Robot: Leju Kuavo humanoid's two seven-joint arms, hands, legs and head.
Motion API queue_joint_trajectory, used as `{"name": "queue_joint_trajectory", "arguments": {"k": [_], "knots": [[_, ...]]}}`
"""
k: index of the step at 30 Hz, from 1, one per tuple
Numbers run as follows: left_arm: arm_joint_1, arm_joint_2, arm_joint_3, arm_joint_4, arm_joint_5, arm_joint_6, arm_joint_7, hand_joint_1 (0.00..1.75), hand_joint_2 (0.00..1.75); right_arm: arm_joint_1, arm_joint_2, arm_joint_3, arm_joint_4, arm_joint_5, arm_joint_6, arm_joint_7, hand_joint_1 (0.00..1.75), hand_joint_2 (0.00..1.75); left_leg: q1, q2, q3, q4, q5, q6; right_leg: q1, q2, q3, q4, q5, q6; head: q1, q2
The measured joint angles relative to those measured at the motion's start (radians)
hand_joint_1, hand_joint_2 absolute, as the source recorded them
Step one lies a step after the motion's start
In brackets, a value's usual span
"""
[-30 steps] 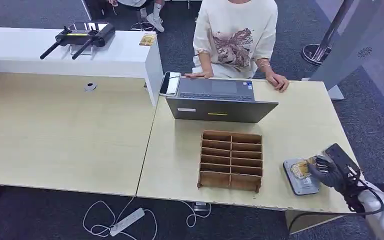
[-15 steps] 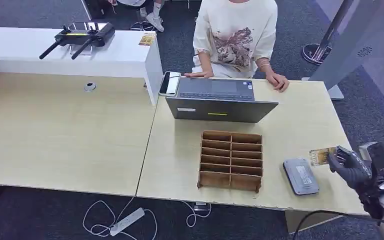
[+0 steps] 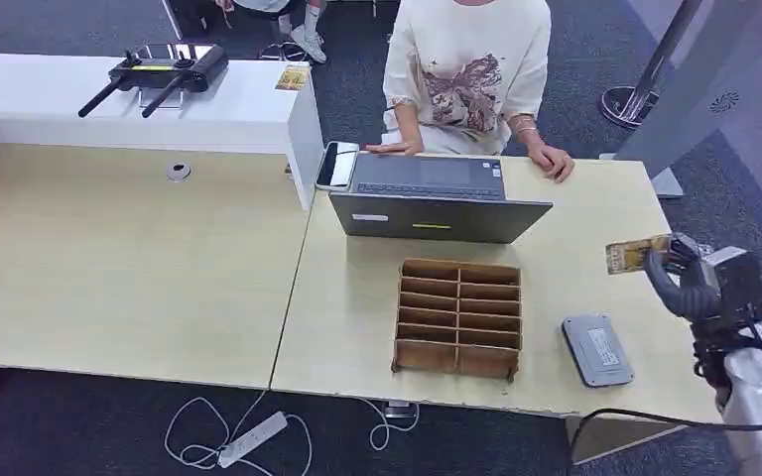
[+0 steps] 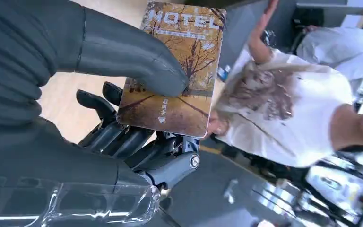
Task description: Pass the card to the sensor for recognition and then transmit it.
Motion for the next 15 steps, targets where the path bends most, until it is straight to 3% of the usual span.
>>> {"name": "queue_joint_trajectory", "arguments": {"k": [10, 15], "knots": [[0.000, -0.008, 0.014, 0.000, -0.002, 0.000, -0.002, 0.00, 1.75, -0.005, 0.097, 0.021, -0.270, 0.239, -0.295, 0.006, 1.75, 1.75, 0.000, 0.000, -0.001, 0.000, 0.000, 0.000, 0.000, 0.000, -0.001, 0.000, 0.000, 0.000, 0.000, 0.000], [0.000, -0.009, 0.014, 0.000, -0.012, -0.005, -0.009, 0.00, 1.75, -0.027, 0.119, 0.053, -0.328, 0.463, -0.493, 0.029, 1.75, 1.75, 0.000, 0.000, -0.001, 0.000, 0.000, 0.000, 0.000, 0.000, -0.001, 0.000, 0.000, 0.000, 0.000, 0.000]]}}
